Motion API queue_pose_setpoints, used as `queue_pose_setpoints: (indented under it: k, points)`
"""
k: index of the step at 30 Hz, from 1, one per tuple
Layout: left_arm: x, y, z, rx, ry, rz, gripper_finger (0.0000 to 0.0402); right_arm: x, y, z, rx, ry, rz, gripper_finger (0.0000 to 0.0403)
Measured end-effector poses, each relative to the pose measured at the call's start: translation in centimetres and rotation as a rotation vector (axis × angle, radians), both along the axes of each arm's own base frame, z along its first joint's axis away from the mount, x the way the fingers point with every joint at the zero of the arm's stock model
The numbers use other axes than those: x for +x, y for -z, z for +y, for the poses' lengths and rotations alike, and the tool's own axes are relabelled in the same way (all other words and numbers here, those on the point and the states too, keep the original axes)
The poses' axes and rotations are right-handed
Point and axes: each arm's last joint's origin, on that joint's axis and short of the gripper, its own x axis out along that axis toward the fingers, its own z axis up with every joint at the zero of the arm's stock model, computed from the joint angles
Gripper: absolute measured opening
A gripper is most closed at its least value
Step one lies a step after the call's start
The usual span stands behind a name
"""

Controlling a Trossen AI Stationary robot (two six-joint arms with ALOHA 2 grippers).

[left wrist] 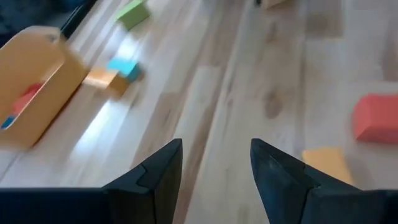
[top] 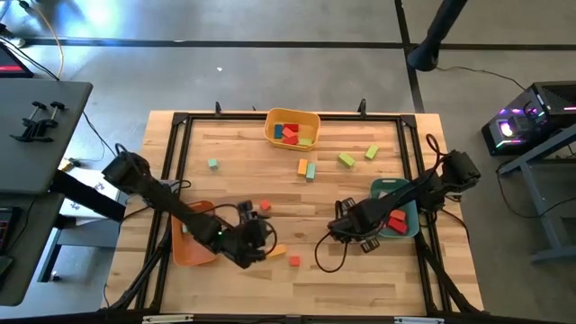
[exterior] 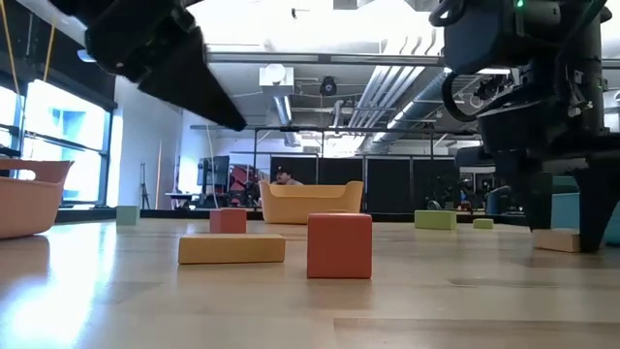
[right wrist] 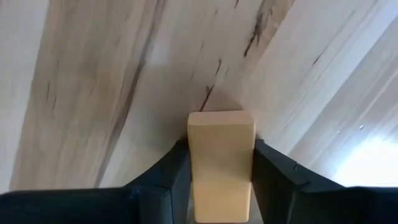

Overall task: Sort blocks by size
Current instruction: Put the thin yellow rectangular block into the yellow bin

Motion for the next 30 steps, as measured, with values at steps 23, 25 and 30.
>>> queue_pose_setpoints:
  k: [23,25,30]
  points:
    - [-1.1,-0.2,-0.6,-0.005,-0.07,-0.04,0.0176,10.1,-6.0,-5.5,-0.225,-0.003,-0.745,0.0129]
    - [-1.2,-0.2,-0.8,-0.011,-0.066,-0.044,0.0176,10.9,-6.6,-8.4,-0.265,0.052,-0.813,0.0129]
    - [-1.6,-0.2,-1.5,-0.03,-0.054,-0.055,0.0176,11.1,-7.8,-17.2,-0.37,0.291,-0.948,0.0129]
